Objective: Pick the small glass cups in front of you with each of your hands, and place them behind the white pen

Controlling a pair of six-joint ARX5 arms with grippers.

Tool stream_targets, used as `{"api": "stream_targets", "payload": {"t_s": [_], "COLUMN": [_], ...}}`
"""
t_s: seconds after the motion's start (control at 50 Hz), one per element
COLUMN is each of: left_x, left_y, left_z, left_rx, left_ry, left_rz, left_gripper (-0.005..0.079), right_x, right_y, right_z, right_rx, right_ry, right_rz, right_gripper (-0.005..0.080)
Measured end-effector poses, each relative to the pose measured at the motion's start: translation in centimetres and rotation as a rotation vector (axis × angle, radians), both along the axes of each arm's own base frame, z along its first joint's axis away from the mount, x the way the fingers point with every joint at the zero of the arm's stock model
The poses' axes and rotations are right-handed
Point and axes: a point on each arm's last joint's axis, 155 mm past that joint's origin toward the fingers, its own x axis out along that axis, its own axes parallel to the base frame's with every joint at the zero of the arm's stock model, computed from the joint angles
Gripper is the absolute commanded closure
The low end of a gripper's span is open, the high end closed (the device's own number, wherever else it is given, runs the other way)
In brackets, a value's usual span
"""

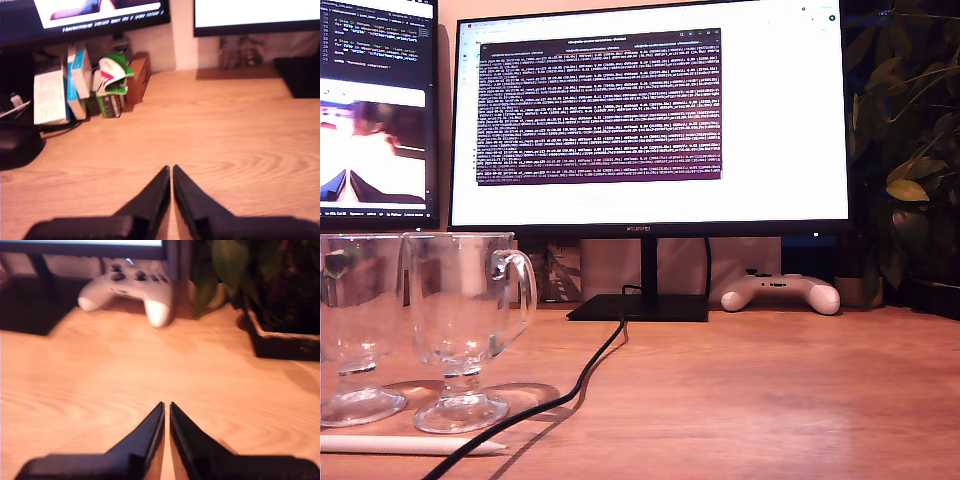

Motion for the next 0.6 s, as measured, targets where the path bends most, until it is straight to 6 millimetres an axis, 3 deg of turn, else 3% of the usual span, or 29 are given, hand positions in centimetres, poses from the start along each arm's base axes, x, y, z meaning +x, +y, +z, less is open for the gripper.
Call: {"api": "stream_targets", "payload": {"t_s": [0.28,0.42,0.6], "left_x": [-1.1,-1.4,-1.7], "left_y": [0.1,0.1,0.1], "left_z": [0.2,1.0,0.4], "left_rx": [-0.001,-0.003,-0.026], "left_ry": [-0.026,-0.061,-0.06], "left_rz": [0.002,0.003,0.007], "left_gripper": [0.0762,0.0762,0.0762], "right_x": [-0.5,-1.9,-3.7], "right_y": [-0.1,-0.1,0.0], "right_z": [4.8,3.3,1.5], "right_rx": [-0.003,0.02,0.036], "right_ry": [-0.163,-0.146,-0.146], "right_rz": [0.001,-0.006,-0.008], "right_gripper": [0.076,0.076,0.076]}}
